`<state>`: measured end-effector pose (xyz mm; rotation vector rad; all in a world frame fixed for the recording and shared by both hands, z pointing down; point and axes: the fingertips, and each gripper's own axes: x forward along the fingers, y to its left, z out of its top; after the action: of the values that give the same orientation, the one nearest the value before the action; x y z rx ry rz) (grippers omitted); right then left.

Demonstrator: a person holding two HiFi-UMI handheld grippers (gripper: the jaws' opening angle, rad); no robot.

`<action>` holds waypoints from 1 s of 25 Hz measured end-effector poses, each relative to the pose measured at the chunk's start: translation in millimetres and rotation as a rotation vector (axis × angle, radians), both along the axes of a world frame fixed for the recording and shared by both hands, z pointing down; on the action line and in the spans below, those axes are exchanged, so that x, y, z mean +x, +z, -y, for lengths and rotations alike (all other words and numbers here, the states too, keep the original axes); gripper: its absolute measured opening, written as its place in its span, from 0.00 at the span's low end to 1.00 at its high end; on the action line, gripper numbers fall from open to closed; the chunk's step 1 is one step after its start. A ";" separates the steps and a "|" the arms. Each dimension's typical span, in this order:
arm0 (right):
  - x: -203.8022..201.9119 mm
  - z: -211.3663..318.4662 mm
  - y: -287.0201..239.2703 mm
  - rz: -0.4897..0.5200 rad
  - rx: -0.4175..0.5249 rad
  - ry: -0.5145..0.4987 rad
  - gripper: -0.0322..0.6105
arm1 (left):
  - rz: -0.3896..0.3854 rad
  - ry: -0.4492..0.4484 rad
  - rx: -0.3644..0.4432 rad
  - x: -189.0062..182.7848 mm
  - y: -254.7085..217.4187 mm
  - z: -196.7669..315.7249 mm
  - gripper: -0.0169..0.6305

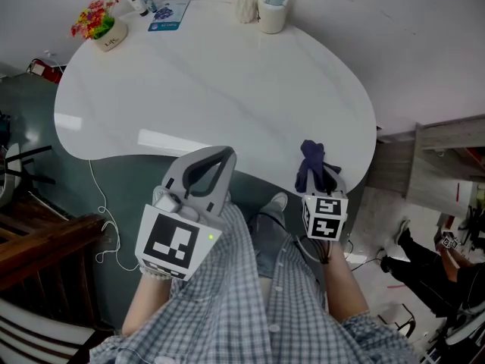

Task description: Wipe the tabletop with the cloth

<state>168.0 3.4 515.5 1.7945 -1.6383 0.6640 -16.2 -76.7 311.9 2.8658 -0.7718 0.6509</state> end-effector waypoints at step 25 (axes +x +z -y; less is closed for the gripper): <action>-115.7 111.6 -4.3 0.023 0.008 -0.331 0.18 | 0.000 -0.101 -0.004 -41.3 0.6 20.5 0.03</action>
<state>52.4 -108.2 511.2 1.4758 -1.8981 0.5282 -57.5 -97.2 312.5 2.8012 -0.9065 0.6390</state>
